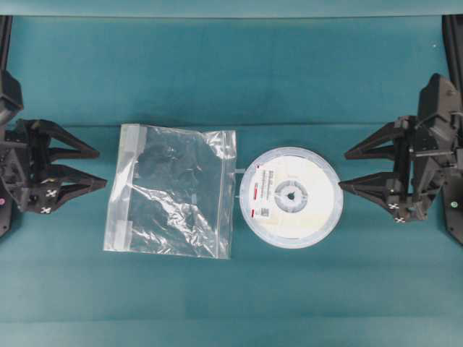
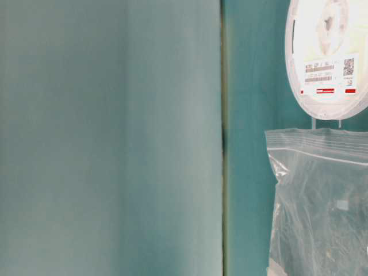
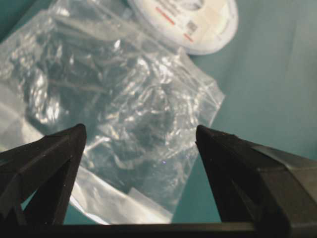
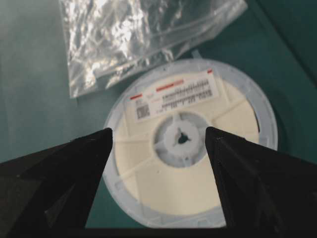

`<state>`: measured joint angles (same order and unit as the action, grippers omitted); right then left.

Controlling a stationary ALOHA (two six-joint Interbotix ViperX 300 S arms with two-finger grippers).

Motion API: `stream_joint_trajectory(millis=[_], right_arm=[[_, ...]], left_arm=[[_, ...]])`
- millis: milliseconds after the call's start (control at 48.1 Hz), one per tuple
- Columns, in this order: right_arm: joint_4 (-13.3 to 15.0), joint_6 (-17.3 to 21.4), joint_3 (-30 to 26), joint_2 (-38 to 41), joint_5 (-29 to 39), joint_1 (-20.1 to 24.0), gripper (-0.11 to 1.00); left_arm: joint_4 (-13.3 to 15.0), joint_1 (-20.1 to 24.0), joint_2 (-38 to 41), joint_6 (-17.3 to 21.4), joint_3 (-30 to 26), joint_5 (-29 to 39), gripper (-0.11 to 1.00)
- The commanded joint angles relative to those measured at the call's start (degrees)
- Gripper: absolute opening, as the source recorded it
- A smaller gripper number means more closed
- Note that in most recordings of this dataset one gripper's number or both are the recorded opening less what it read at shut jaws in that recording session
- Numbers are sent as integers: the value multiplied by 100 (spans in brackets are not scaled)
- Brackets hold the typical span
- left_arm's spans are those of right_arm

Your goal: Take out the reel from the clear zip bag.

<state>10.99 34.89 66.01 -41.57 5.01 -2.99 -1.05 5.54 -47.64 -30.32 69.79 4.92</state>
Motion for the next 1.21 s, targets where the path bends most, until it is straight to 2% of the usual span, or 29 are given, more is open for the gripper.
stream_joint_trajectory(millis=[0,125,187,395,541,645,1186], right_arm=[[88,-53,-123,-123,-44,18,87],[123,-79,-141,-352,-44,18,87],[237,-88,-167,-475,-9,26,87],[870,-79,-229,-624,35,185,87],[1107,-70,-255,-686,35,176,87],[1169,-70,-255,-712,35,176,87],[1178,-79,-255,-677,-18,185,87]], left_arm=[[-18,-35,-105,325,-149,-26,95],[-18,-53,-281,976,-176,-35,95],[-18,-53,-360,1292,-211,-44,95],[-18,-105,-527,1881,-255,-53,95],[-18,-105,-562,1942,-264,-53,95],[-18,-105,-589,1942,-264,-62,93],[-18,-149,-598,1942,-272,-44,92]])
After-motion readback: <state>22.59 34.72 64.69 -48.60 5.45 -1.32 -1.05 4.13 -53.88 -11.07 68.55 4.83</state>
